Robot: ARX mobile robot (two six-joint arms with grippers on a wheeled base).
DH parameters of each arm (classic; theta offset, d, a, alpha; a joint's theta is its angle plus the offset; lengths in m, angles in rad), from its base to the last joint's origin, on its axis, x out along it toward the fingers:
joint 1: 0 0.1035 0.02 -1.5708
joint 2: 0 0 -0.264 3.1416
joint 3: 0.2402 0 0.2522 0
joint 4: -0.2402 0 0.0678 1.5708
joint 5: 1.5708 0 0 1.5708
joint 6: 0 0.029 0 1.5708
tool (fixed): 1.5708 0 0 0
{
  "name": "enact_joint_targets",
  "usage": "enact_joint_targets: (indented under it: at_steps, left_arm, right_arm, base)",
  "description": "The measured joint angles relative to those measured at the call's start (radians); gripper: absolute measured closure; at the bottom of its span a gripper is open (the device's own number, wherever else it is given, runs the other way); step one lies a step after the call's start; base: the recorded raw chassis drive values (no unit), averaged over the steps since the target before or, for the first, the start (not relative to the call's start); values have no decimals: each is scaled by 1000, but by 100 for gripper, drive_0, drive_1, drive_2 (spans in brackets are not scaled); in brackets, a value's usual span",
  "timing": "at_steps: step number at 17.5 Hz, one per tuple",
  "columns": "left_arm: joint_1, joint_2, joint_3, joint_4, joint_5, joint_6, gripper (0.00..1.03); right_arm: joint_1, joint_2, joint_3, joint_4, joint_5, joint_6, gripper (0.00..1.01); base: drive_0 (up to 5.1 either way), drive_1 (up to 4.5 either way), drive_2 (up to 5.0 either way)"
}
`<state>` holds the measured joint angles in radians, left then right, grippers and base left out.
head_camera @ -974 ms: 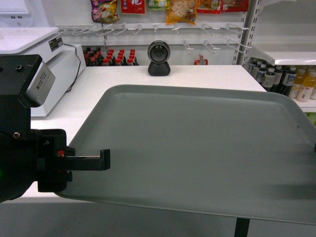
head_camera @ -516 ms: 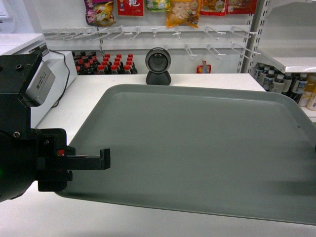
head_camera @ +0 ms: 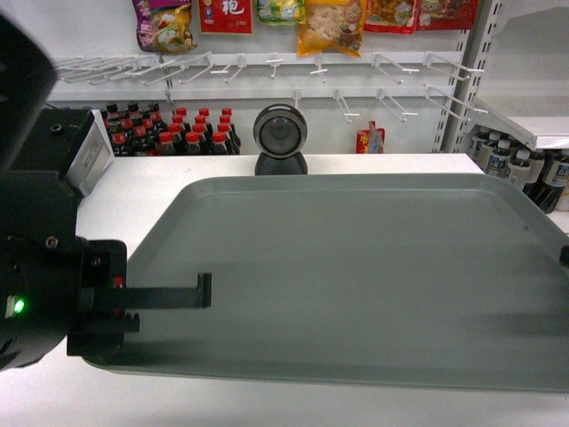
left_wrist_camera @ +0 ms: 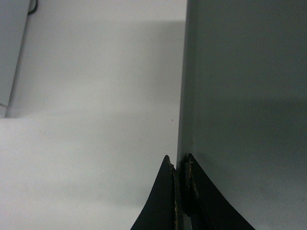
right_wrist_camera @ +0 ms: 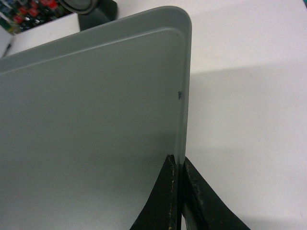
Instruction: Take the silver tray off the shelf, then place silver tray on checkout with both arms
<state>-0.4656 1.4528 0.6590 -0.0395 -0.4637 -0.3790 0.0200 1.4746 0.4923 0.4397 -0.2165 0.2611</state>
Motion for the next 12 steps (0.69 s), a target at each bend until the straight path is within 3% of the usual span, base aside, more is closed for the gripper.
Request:
enact_joint_targets:
  at_steps: [1,2,3,4,5,8,12]
  left_arm:
    - [54,140,181,-16,-22,-55,100]
    - [106,393,332,67,-39,25,100]
    - [93,540,360,80,-56,37,100]
    - [80,578,349,60,-44,-26,100]
    - [74,585,342,64,-41,-42,100]
    - [60,608,313,95,-42,-71,97]
    - [53,624,282,124,-45,-89,82]
  right_arm:
    - [41,188,147,121,-30,-23,98]
    - [79,504,360,225,22,-79,98]
    - [93,693,430,254,54,-122,98]
    - [93,752,437,245,86,-153,98]
    - [94,757,437,242,92,-160,98]
    - [96,765,435,241,107,-177,98]
    - [97,763,419,233,103,-200,84]
  base:
    - [0,0,0]
    - [0,0,0]
    - [0,0,0]
    - [0,0,0]
    - [0,0,0]
    - [0,0,0]
    - [0,0,0]
